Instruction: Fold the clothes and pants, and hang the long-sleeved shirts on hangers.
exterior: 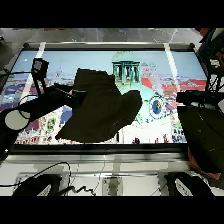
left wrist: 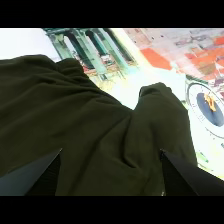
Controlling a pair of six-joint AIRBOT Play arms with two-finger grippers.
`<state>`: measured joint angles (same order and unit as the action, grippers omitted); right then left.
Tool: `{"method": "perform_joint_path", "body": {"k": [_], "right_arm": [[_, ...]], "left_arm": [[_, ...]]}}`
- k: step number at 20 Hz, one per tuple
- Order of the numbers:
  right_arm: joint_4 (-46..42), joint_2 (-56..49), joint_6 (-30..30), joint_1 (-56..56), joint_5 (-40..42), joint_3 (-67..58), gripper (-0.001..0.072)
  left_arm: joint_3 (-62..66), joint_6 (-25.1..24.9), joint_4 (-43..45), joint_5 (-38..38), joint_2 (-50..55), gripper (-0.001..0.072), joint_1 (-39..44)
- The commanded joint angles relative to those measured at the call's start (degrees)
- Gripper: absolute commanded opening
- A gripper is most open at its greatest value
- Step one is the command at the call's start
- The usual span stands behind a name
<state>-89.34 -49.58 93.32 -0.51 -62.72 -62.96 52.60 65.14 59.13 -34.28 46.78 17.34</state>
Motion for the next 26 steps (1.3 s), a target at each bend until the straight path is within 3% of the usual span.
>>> {"method": "perform_joint_path", "body": {"k": [1,11,13,17,21,24,25,26], "right_arm": [[0.0,0.0,0.0,0.0,0.0,0.0,0.0018],[0.0,0.0,0.0,0.0,0.2,0.0,0.0018],[0.5,-0.1,0.6,0.0,5.2,0.0,0.0018],[10.4,-1.0,7.4,-0.2,6.1,0.7,0.0018],[22.3,-4.8,1.6,-6.0,-2.6,6.9,0.0017],[31.3,-7.1,0.9,-16.7,0.4,16.9,0.0018],[33.4,-7.9,2.0,-21.0,4.7,20.2,0.0032],[35.1,-8.9,4.5,-25.3,10.0,23.0,0.0210]], "left_arm": [[0.0,0.0,0.0,0.0,0.0,0.0700,0.0],[0.0,0.0,0.0,0.0,0.0,0.0699,0.0],[0.0,0.0,0.0,0.0,0.0,0.0700,0.0],[0.0,0.0,-0.1,0.0,0.0,0.0700,0.0],[0.0,0.0,-3.2,0.0,0.0,0.0700,0.0],[0.0,0.0,-1.8,0.0,-0.1,0.0700,-0.4],[0.0,0.0,1.0,-0.2,-0.1,0.0700,-0.5],[0.0,0.0,4.8,-0.4,-0.1,0.0700,-0.6]]}}
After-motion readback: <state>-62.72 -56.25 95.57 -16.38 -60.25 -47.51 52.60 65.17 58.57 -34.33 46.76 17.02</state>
